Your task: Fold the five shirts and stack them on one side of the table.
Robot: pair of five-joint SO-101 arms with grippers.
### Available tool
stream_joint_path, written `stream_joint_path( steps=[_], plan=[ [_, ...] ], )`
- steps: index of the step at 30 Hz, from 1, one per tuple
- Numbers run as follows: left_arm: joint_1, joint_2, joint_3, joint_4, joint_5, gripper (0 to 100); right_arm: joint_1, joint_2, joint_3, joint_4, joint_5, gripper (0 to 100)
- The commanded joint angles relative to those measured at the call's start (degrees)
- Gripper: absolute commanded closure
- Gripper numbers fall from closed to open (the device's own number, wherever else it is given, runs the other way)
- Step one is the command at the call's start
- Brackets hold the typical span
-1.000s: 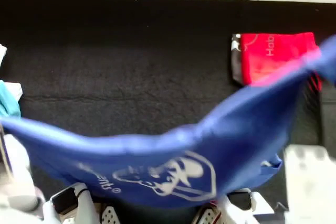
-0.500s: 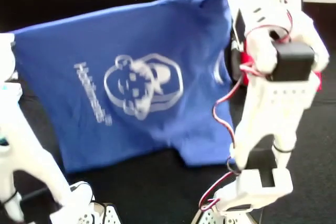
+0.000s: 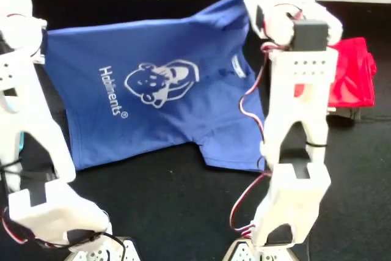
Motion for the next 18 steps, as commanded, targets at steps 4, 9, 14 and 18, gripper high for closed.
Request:
stream_joint_path(
  steps=[4, 9, 14, 18],
  plan=[
    [0.66, 8.66, -1.98, 4.31, 0.09, 99, 0.57, 7.43, 0.04, 7.69, 0.18, 99.3],
    [0.66, 15.34, -1.98, 9.58, 0.09, 99, 0.57, 12.53, 0.04, 12.62, 0.18, 99.3],
    [1.71, 18.59, -1.89, 16.09, 0.09, 99, 0.66, 15.69, -0.4, 18.24, 0.18, 99.3],
    [2.15, 17.45, 2.33, 17.32, 0.09, 99, 1.1, 15.52, 0.13, 20.7, -0.26, 99.3]
  ],
)
